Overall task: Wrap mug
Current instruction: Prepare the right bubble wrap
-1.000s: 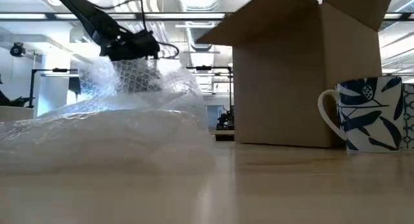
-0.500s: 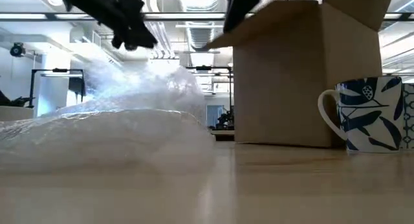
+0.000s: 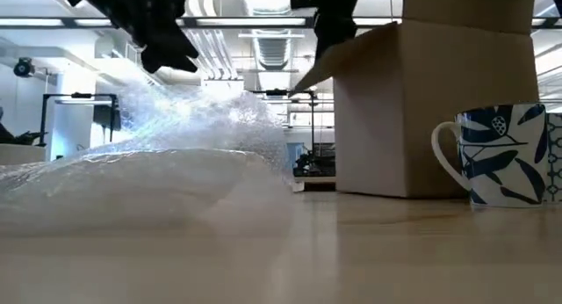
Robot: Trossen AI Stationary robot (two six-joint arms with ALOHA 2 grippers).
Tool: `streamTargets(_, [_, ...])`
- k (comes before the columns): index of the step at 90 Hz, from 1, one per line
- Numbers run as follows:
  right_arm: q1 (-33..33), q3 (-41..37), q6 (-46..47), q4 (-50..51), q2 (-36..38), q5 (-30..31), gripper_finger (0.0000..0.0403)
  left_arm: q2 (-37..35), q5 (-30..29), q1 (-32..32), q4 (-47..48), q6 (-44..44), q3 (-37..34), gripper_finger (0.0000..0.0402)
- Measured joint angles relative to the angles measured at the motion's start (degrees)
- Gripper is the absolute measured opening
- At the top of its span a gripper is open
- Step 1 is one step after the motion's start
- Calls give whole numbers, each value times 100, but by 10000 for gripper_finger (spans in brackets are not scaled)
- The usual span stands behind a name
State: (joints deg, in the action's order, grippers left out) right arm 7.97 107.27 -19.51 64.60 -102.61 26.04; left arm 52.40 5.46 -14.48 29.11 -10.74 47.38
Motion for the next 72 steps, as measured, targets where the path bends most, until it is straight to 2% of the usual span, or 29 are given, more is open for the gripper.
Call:
streamTargets(10, [-420, 339, -402, -2, 12, -18, 2, 0, -50, 926, -297, -358, -224, 166])
streamTargets(14, [-634, 474, -561, -26, 17, -126, 2, -1, -245, 1327, -483, -461, -346, 160])
streamTargets(29, [-1393, 540, -726, -233, 27, -1393, 4, 2, -2029, 2839, -645, -934, -735, 140])
streamTargets(42, [-1913, 299, -554, -434, -115, -1449, 27, 2, -3289, 3868, -840, -1443, -983, 123])
streamTargets(54, [-2260, -23, -491, -1163, -374, -1442, 72, 0, -4070, 4339, -1782, -1299, -1281, 108])
streamTargets(72, [-2343, -160, 111, -2276, -933, -1432, 126, 2, -4127, 4369, -2166, -1243, -1461, 98])
